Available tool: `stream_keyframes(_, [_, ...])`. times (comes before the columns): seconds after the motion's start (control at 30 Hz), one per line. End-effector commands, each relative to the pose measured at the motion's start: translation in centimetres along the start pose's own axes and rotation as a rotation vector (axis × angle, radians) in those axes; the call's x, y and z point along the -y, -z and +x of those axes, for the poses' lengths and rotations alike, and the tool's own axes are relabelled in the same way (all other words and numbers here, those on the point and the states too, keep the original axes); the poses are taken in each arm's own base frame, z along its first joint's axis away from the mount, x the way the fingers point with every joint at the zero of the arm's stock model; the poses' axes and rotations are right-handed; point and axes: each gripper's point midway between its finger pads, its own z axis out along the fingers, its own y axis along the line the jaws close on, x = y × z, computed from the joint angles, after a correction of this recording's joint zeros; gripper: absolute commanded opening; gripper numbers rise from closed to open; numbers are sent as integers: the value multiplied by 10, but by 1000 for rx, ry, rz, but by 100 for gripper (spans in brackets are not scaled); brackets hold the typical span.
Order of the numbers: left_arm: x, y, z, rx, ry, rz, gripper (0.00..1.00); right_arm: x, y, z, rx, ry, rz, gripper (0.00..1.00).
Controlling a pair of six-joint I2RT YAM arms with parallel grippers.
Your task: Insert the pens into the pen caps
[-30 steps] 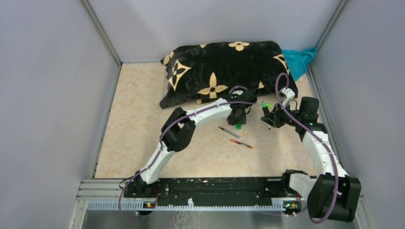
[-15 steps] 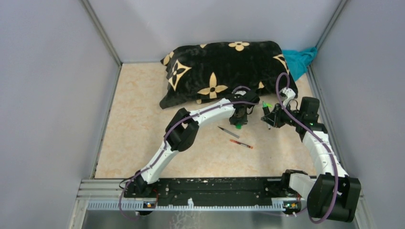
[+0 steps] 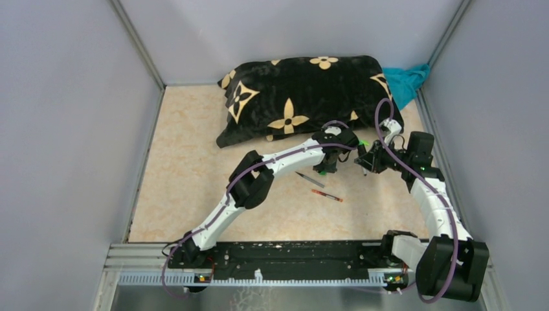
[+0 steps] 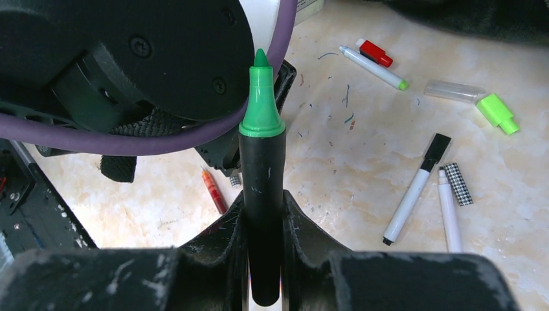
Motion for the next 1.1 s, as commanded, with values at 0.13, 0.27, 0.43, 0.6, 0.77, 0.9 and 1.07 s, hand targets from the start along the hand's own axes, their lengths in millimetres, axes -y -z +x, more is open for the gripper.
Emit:
stream_keyframes(0.13, [-41, -26, 44, -113, -99, -179, 31, -2, 2, -8, 34, 32, -19, 0])
stream_keyframes(0.27, [-39, -15, 30, -81, -66, -133, 11, -5, 2, -7, 29, 38, -34, 0])
stream_keyframes(0.43, [-34, 23, -17, 28, 59, -13, 4, -20, 6, -9, 30, 68, -109, 0])
stream_keyframes(0.6, [-27, 79, -65, 164, 162, 164, 2, -41, 11, -15, 39, 91, -220, 0])
stream_keyframes(0.77, [-33, 134, -89, 255, 240, 338, 0, -64, 23, -22, 28, 100, -320, 0])
stream_keyframes(0.9, [-45, 165, -98, 322, 361, 467, 0, -90, 37, -41, 51, 133, -381, 0])
stream_keyframes(1.07, [-41, 208, -113, 401, 472, 661, 0, -129, 35, -56, 58, 212, -364, 0])
